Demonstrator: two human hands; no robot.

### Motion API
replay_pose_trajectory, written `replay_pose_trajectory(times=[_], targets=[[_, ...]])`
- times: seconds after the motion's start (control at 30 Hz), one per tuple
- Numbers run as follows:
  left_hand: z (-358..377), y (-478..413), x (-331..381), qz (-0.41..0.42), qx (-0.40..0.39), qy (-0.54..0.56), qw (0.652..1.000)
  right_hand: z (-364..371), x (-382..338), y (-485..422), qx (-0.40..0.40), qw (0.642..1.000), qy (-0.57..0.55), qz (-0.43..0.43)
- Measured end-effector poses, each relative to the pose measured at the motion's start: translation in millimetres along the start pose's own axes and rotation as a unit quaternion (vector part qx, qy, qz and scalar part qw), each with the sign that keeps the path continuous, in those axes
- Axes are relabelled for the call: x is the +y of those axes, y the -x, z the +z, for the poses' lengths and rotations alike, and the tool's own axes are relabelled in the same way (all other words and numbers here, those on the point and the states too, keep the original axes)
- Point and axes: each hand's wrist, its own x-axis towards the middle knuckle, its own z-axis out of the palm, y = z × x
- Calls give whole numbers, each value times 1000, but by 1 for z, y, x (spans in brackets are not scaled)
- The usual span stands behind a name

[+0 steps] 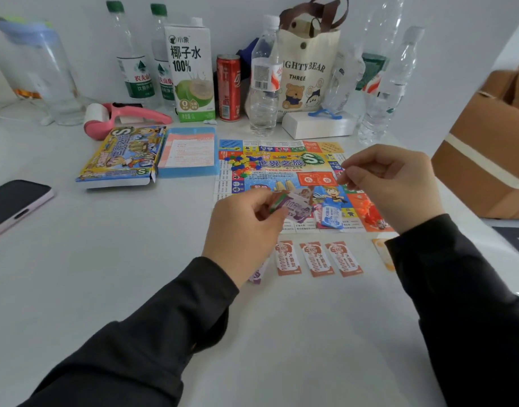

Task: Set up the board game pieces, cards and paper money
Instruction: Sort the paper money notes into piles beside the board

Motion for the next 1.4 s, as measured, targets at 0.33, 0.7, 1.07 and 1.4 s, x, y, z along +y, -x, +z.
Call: replay_pose_trajectory(times=[0.33,0.7,1.07,1.4], targets=[[37,2,21,-4,-7,3,1000,-9,4,0,-5,1000,14,3],[59,6,17,-22,-38,-29,999,-44,26,4,-314,832,447,99],[57,9,17,-46,-51,-53,996,-40,25,9,-341,803,468,140],[49,9,22,-57,-39,-19,997,-41,24,9,-357,810,449,119]])
